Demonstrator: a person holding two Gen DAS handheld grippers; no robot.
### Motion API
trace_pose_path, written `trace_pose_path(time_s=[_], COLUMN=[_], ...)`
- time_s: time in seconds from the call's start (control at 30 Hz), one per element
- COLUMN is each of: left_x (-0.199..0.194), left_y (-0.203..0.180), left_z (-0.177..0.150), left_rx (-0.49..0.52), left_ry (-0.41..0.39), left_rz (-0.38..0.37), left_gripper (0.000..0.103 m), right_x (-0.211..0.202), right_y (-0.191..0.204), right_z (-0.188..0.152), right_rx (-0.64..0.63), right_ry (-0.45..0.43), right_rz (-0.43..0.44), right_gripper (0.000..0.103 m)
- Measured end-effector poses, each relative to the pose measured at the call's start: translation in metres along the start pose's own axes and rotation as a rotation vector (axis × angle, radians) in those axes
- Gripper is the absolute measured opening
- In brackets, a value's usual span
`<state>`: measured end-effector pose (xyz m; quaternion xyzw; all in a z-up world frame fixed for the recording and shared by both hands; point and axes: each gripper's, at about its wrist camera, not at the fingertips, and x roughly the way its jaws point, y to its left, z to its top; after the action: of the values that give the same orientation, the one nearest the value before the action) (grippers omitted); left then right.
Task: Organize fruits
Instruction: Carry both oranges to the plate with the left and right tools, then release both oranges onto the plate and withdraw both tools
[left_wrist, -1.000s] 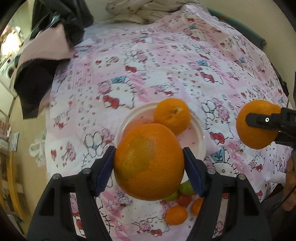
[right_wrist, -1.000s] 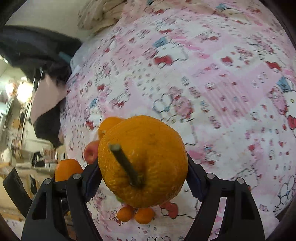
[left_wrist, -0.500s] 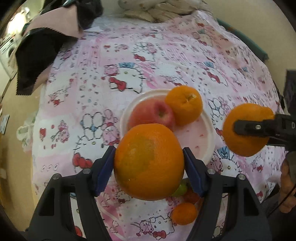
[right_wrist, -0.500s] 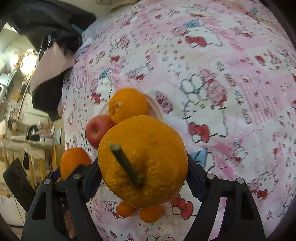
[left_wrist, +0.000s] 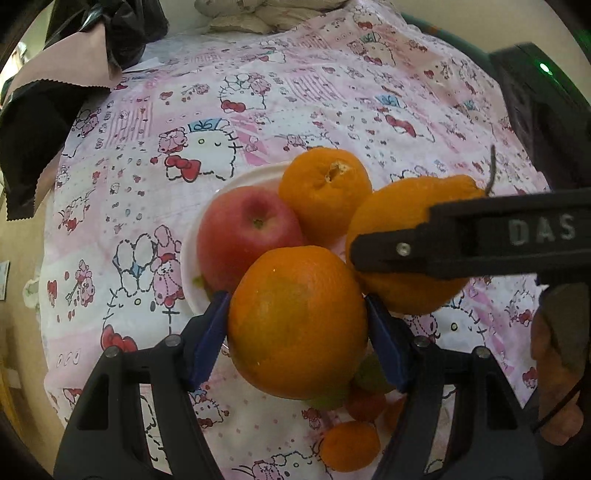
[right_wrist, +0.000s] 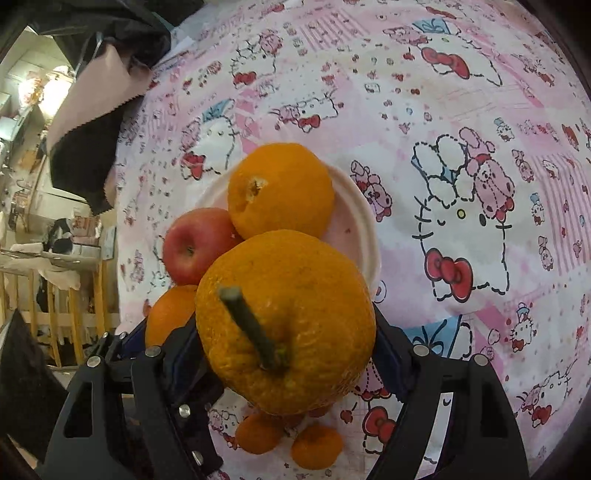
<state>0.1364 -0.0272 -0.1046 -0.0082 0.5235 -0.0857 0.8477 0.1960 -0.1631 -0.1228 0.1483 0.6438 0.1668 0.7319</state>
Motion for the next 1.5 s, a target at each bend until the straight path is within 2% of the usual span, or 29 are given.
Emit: trace_pose_path(time_s=[0.1, 0.3, 0.4, 0.5, 0.53, 0.63, 0.73, 0.83, 1.0, 1.3, 1.5], left_x=[0.006, 0.008, 0.003, -0.011, -0.016, -0.023, -0.034, -0.046, -0.052, -0.069, -0.092], left_y=[-0.001, -0.008, -0.005, 0.001, 0.002, 0.007, 0.018, 0.025, 0.032, 0.033, 0.039], left_z=[-0.001, -0.001, 0.001, 0.003, 0.003, 0.001, 0.001, 0.003, 0.007, 0.003, -0.001], left_rx=[0.002, 0.040, 0.031, 0.005, 0.008, 0.005, -0.049, -0.082, -0.117, -0.110, -0.135], left_ry=[0.024, 0.024, 0.022, -0.011, -0.024, -0.029, -0.042, -0.075, -0.116, -0.163, -0.224], left_rz=[-0.013, 0.005, 0.010, -0.026, -0.020, 0.005, -0.039, -0.036, 0.008, 0.042, 0.075], left_gripper=[0.069, 0.071, 0.076, 0.077, 0.081, 0.081, 0.081, 0.081, 0.081, 0.081, 0.081], right_x=[0.011, 0.016, 0.015, 0.001, -0.004, -0.017, -0.037, -0.054, -0.063, -0.081, -0.093], right_y=[-0.005, -0.009, -0.010, -0.010, -0.010, -0.010, -0.022, -0.034, -0.040, -0.035, -0.034], right_z=[0.005, 0.005, 0.005, 0.005, 0.006, 0.008, 0.006, 0.003, -0.004, -0.018, -0.034], right_rx=[0.024, 0.042, 0.046, 0.065, 0.066, 0.044, 0.085, 0.108, 0.136, 0.107, 0.092], right_ry=[0.023, 0.039, 0.050, 0.008, -0.010, -0.027, -0.065, -0.096, -0.123, -0.179, -0.223], right_rz=[-0.017, -0.029, -0.012, 0.032, 0.049, 0.063, 0.097, 0.117, 0.125, 0.107, 0.084], right_gripper=[0.082, 0.085, 0.087, 0.093, 0.095, 0.096, 0.096, 0.096, 0.096, 0.096, 0.096])
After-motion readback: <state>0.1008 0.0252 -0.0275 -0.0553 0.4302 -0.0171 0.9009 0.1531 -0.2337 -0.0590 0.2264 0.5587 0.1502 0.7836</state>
